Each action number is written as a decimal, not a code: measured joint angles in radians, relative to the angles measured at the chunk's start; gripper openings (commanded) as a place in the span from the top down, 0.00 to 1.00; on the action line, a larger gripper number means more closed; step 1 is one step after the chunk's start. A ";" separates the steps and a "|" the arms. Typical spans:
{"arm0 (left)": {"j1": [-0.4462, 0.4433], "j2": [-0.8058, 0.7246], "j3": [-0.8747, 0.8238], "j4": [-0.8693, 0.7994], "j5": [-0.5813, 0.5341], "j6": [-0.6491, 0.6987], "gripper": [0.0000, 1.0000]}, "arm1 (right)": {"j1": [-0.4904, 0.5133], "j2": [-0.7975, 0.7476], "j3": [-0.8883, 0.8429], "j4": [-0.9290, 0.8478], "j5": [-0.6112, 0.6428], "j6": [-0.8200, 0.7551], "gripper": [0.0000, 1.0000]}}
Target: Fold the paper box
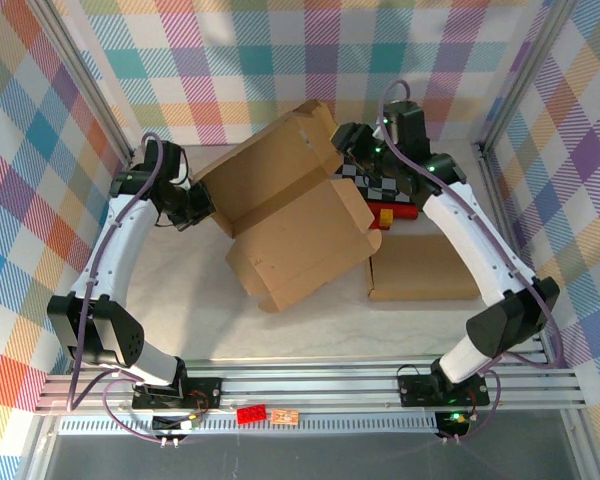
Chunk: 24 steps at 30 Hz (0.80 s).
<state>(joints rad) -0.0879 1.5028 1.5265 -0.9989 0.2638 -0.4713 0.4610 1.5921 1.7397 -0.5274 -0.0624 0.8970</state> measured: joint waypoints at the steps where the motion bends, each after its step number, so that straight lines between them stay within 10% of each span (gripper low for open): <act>1: 0.000 0.000 0.004 -0.002 0.007 0.000 1.00 | 0.000 0.014 0.003 -0.018 0.000 -0.010 0.45; 24: 0.000 0.000 0.036 -0.005 0.081 0.015 1.00 | 0.000 0.169 0.108 -0.061 0.060 -0.155 0.52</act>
<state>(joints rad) -0.0879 1.5028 1.5623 -1.0035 0.3447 -0.4561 0.4610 1.7611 1.8473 -0.5884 -0.0029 0.7422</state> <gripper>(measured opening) 0.068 0.492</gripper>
